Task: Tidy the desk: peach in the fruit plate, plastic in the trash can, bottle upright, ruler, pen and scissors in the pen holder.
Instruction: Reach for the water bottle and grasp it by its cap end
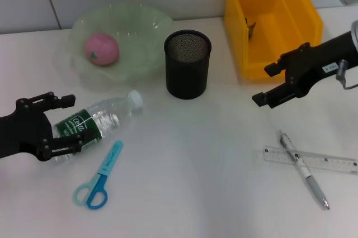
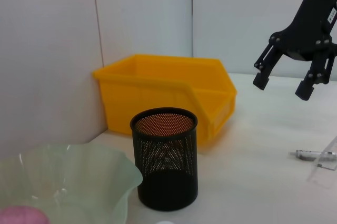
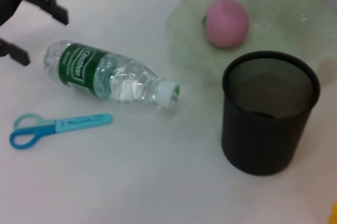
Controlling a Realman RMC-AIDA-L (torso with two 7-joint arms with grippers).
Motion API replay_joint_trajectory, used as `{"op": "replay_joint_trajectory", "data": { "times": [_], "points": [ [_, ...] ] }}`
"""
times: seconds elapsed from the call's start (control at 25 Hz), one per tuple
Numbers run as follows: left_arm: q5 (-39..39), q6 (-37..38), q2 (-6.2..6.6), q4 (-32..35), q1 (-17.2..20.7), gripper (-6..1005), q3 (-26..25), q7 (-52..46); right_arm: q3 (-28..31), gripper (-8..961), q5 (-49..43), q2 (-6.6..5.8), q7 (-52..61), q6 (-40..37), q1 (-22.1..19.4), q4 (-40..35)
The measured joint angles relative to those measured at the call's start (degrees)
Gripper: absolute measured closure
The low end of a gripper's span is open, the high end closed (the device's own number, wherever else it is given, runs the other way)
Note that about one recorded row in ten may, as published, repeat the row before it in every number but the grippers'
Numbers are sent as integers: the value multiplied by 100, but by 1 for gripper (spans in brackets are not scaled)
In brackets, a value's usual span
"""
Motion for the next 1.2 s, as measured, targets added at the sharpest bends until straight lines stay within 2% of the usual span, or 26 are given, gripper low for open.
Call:
{"op": "replay_joint_trajectory", "data": {
  "times": [0.12, 0.24, 0.52, 0.84, 1.04, 1.2],
  "points": [
    [-18, -2, -30, -31, 0, 265, 4, 61, 248, 108, 335, 101, -599, 71, -148, 167],
    [-54, -14, -44, -170, -11, 266, 6, 178, 486, 108, 774, 142, -1244, 114, -241, 587],
    [-113, 9, -55, -274, -19, 268, 6, 334, 1037, 108, 1099, 98, -2540, 231, -318, 1823],
    [-183, -132, -48, -432, -68, 269, 28, 505, 1640, 108, 1505, 127, -4398, 146, -710, 2758],
    [-88, -272, -26, -346, -196, 271, 45, 302, 1675, 108, 1729, 82, -4840, -20, -890, 2983],
    [335, -437, -26, -312, -471, 272, 63, 17, 1676, 108, 1727, 80, -4859, 41, -939, 3030]
  ]
}}
